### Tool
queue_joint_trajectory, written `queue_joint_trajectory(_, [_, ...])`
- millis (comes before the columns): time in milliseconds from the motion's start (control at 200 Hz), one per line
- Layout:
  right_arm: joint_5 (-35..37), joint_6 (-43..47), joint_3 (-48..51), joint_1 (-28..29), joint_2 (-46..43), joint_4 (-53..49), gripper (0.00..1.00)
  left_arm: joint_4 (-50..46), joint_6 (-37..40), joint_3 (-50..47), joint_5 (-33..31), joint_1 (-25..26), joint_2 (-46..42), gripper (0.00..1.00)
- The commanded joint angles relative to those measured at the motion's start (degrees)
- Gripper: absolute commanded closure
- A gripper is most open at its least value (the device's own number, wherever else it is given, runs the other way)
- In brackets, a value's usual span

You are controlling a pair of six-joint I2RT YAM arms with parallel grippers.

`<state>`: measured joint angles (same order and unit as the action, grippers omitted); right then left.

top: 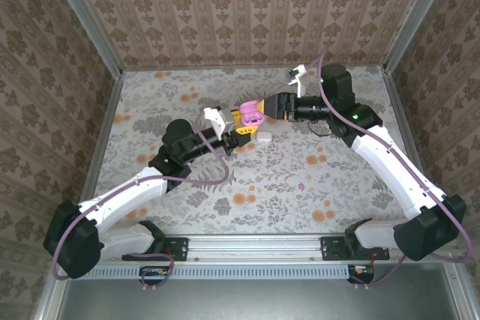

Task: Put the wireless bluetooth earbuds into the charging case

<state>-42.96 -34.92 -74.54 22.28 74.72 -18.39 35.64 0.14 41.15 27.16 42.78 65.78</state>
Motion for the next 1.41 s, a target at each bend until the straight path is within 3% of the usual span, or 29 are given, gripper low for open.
queue_joint_trajectory(0, [2.55, -0.18, -1.23, -0.30, -1.63, -0.66, 0.31, 2.28, -0.72, 1.11, 0.70, 0.46, -0.14, 0.67])
queue_joint_trajectory(155, [1.07, 1.87, -1.48, -0.65, -4.48, -1.06, 0.30, 2.17, -0.55, 0.88, -0.12, 0.46, -0.21, 0.67])
queue_joint_trajectory(345, [9.92, 1.58, 1.28, -6.49, -9.74, -9.88, 0.31, 2.18, -0.23, 0.25, -1.14, 0.43, -0.49, 0.66])
queue_joint_trajectory(465, [16.96, 0.12, 7.14, -12.45, -9.48, -19.51, 0.41, 2.30, -0.15, 0.02, -0.80, 0.44, -0.48, 0.67])
queue_joint_trajectory(635, [17.41, 2.90, 16.45, -15.08, -3.05, -26.22, 0.51, 2.76, -0.51, -0.67, -0.68, 0.42, -0.74, 0.67])
queue_joint_trajectory(750, [16.76, 2.02, 23.04, -14.84, 0.18, -25.20, 0.58, 2.73, -0.49, -0.98, -0.62, 0.45, -0.96, 0.67])
queue_joint_trajectory(875, [16.65, -2.09, 28.89, -13.19, 1.57, -20.97, 0.58, 2.76, -0.55, -1.16, -0.71, 0.38, -1.28, 0.67])
queue_joint_trajectory(1015, [23.01, -6.33, 30.19, -8.97, 3.51, -21.11, 0.58, 3.10, -0.76, -1.16, -0.35, 0.46, -1.27, 0.67])
queue_joint_trajectory(1175, [22.93, -15.58, 39.49, -8.67, -2.52, -10.79, 0.59, 3.13, -0.76, -1.24, -0.13, 0.46, -1.40, 0.67])
queue_joint_trajectory(1280, [25.87, -15.71, 41.97, -9.03, -7.52, -10.59, 0.60, 3.12, -1.10, -1.33, 0.26, 0.46, -1.45, 0.67])
queue_joint_trajectory(1400, [21.83, -13.29, 44.77, -10.20, -9.35, -8.17, 0.61, 3.32, -1.16, -1.51, 0.04, 0.45, -1.59, 0.67])
